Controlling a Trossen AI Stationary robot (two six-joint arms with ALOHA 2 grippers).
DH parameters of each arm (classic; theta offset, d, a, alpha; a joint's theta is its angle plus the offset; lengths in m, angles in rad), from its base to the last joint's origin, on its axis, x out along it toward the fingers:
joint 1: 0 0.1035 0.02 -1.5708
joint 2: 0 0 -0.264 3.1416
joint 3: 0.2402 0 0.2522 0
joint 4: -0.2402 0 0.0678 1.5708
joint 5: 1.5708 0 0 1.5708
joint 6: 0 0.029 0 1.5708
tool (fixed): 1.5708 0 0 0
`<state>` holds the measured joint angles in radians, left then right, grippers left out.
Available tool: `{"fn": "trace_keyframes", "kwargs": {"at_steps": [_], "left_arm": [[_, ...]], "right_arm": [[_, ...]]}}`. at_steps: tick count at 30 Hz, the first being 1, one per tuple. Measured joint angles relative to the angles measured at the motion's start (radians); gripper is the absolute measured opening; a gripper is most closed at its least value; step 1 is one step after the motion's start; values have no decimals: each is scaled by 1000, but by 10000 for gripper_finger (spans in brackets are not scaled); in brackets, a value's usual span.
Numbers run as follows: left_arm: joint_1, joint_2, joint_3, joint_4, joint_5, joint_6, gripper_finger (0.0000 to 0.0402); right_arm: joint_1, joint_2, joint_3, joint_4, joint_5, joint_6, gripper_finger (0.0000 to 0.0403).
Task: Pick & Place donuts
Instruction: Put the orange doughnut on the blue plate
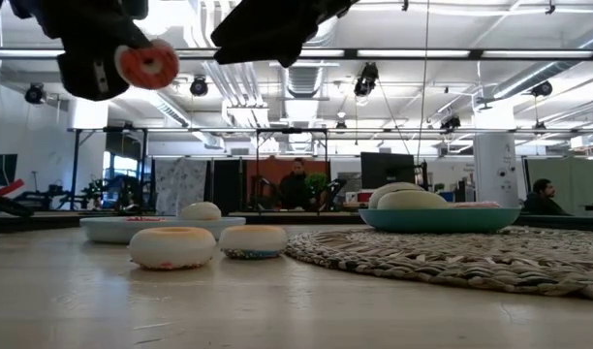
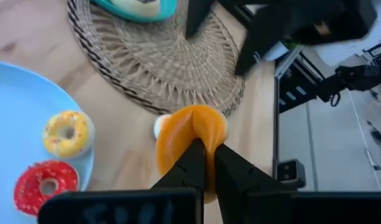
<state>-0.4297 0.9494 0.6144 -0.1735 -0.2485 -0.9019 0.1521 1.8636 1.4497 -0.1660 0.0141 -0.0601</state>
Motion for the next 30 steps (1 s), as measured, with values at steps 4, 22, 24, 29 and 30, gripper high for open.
{"fn": "trace_keyframes", "kwargs": {"at_steps": [4,22,24,29,30], "left_arm": [[48,18,0,48,19,50,0],[234,52,0,146,208,161,0],[239,56,0,146,218,166,0],[241,56,0,140,229,167,0],[242,56,0,139,230,167,0]], "right_arm": [[-6,11,2,47,-17,-38,194],[-45,45,2,98,-15,-75,194],[-55,47,2,94,-27,-74,190],[-69,53,2,87,-64,-66,165],[-69,53,2,87,-65,-67,159]]}}
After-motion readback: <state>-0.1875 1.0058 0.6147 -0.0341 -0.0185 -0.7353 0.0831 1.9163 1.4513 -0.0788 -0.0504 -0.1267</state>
